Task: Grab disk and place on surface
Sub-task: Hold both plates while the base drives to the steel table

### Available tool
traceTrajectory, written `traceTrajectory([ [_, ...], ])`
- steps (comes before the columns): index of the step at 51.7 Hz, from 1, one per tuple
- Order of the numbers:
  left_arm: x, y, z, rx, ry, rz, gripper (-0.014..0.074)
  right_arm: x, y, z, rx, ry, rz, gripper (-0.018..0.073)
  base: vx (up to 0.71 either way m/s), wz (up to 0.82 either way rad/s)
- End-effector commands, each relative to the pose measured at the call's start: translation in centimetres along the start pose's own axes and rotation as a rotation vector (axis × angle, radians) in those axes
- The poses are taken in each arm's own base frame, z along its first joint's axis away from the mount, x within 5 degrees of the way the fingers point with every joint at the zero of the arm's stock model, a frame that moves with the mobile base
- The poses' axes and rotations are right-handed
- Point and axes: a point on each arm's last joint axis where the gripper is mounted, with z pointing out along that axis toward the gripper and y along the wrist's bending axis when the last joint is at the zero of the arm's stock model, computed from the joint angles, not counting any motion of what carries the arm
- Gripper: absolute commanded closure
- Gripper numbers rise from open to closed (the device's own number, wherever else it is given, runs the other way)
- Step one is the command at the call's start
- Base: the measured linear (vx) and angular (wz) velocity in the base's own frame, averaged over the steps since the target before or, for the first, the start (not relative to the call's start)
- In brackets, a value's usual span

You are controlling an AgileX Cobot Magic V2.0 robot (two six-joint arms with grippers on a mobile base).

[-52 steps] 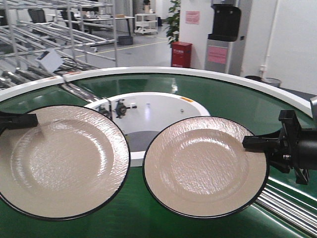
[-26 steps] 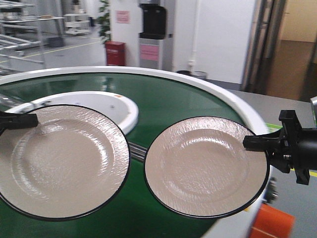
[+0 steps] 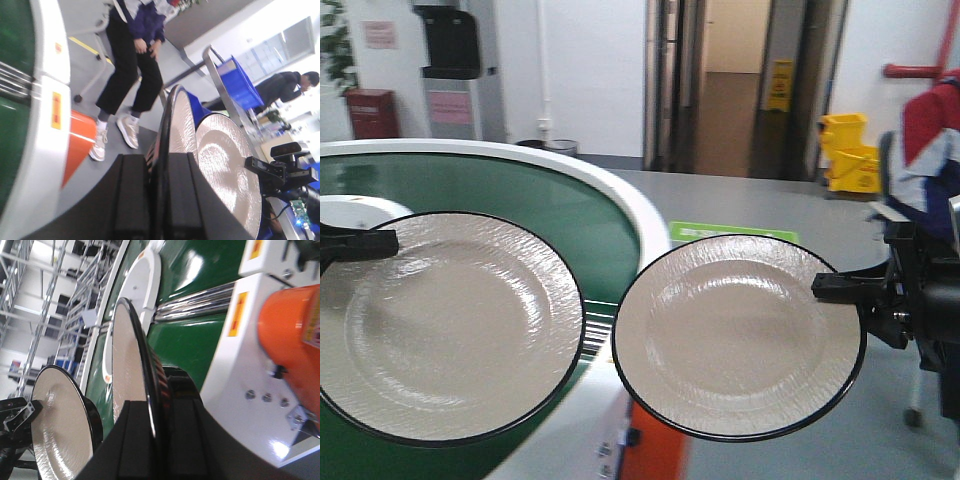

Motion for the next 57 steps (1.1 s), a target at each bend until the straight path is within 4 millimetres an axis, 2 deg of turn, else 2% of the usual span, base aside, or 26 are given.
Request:
traceTrajectory([
  [1,-0.71,-3.48,-0.90,0.146,-0.080,-0.003,0.0604,-0.44,3.32,-1.20,-0.149,-0.062,0.009,0.0568,-0.13,-0.52],
  [30,-0.71,-3.48,-0.90,0.145,-0.080,-0.003,0.0604,-0.44,3.32,-1.20,-0.149,-0.062,0.009,0.0568,-0.07,-0.49],
  [57,-0.71,-3.48,-0.90,0.145,-0.080,-0.003,0.0604,-0.44,3.32,-1.20,-0.149,-0.062,0.009,0.0568,0.12,-0.48],
])
